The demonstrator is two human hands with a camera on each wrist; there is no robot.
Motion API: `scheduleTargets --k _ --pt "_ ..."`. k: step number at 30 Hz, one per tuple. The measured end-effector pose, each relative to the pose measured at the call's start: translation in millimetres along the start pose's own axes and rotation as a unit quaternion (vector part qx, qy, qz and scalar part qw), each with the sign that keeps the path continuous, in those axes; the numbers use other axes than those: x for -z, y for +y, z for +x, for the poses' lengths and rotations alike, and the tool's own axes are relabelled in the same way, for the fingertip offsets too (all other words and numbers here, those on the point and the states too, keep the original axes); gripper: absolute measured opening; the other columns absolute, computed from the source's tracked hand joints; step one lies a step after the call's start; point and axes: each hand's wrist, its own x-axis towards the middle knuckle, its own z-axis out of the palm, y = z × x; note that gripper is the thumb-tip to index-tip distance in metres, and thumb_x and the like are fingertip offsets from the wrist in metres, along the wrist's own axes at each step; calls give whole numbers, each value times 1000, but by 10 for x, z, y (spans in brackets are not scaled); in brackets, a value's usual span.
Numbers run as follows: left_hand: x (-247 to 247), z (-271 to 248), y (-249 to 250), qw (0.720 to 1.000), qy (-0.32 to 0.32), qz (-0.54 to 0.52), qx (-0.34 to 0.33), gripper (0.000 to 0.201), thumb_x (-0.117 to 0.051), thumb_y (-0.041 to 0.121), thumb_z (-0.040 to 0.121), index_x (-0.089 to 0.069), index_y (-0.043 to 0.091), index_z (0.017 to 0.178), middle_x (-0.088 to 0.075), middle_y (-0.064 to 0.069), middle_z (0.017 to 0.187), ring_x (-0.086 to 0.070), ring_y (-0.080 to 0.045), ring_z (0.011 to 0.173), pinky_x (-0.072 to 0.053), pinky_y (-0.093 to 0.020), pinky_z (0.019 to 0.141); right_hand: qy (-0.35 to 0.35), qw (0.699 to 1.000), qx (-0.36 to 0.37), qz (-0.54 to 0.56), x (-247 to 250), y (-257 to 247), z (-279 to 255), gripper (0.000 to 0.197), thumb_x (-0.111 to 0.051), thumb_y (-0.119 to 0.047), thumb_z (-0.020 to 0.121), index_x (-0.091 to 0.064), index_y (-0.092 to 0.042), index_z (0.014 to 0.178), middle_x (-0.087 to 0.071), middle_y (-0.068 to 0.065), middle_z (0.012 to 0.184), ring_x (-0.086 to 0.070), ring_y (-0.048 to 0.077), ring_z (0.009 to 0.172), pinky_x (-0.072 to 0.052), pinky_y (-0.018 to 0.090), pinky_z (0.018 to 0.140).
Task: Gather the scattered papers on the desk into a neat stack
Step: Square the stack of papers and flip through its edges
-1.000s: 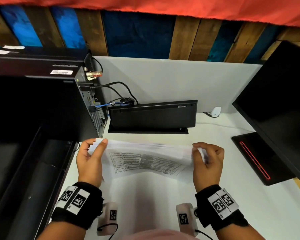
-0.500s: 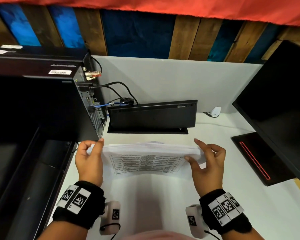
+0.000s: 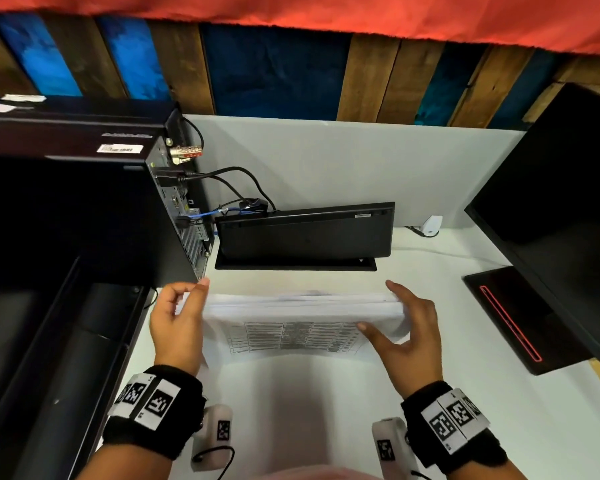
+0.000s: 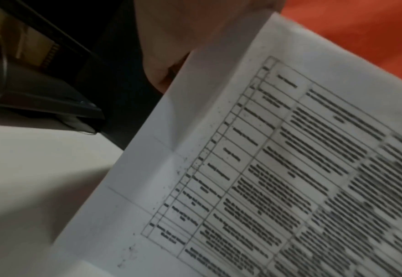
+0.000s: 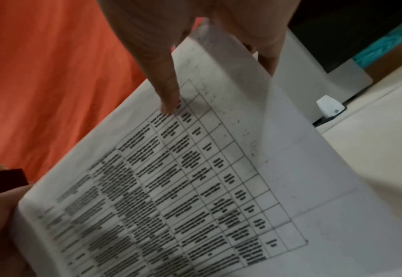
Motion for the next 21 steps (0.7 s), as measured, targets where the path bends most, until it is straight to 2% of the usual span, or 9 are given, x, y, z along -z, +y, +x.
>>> scheduleTargets --k 3,6,8,9,11,13,15,19,21 --pt "-55 -25 17 1000 -4 -26 3 12 -63 22 89 -58 18 80 -58 5 75 -54 -6 68 -47 -17 65 11 1000 1 4 -10 18 -14 62 -84 -15 68 -56 -39 118 -43 -2 111 -41 -20 103 -32 -7 85" --pt "-80 -50 6 1000 -5 -7 -7 13 -65 22 88 -60 11 89 -60 7 80 -56 -1 73 -45 -4 66 27 999 27 20 -26 14 6 53 -81 -9 71 -60 -42 107 -41 -7 108 -43 -17 104 -33 -5 86" --pt "-86 -42 -1 1000 13 -16 2 7 -65 20 88 -61 15 88 -61 7 82 -58 -4 78 -47 -14 76 55 997 46 24 -33 20 13 50 -79 -6 73 -62 -42 102 -41 -11 108 -44 -14 104 -33 -3 88" --pt "-91 -47 8 1000 16 -22 2 5 -64 20 88 -61 17 86 -61 8 83 -59 -1 76 -47 -16 77 64 996 59 18 -43 14 2 48 -78 -4 74 -64 -41 102 -41 -9 110 -43 -13 106 -33 -2 90" --pt "-105 -78 26 1000 4 -18 -11 8 -65 22 89 -61 15 90 -62 8 87 -59 6 71 -47 -13 73 67 993 94 -7 -65 13 -37 44 -76 -2 76 -67 -35 103 -41 2 119 -40 -9 112 -32 -2 93" --pt "-111 -80 33 1000 2 -11 -18 16 -69 22 85 -61 13 95 -61 4 94 -59 -5 79 -48 -20 78 66 993 99 -23 -70 31 -56 44 -76 -1 75 -67 -31 105 -41 10 126 -38 -7 114 -29 -3 94" --pt "-101 -56 31 1000 19 -23 -7 13 -71 19 84 -59 18 90 -61 5 90 -57 -13 82 -48 -29 80 61 995 74 -12 -63 48 -31 46 -78 -2 73 -66 -32 107 -41 6 128 -39 -10 113 -28 -4 94" --pt "-101 -92 38 1000 -21 -20 5 8 -67 20 86 -59 19 88 -60 2 87 -58 -5 76 -47 -15 73 59 995 79 -16 -61 66 -20 47 -77 -7 75 -65 -38 107 -44 0 121 -44 -6 111 -32 -2 92" --pt "-93 -91 25 1000 -7 -17 7 8 -67 21 87 -60 18 90 -59 1 90 -57 -9 80 -46 -20 76 63 997 33 25 -62 63 -10 51 -78 -10 75 -61 -42 111 -44 -4 115 -48 -3 108 -38 -1 89"
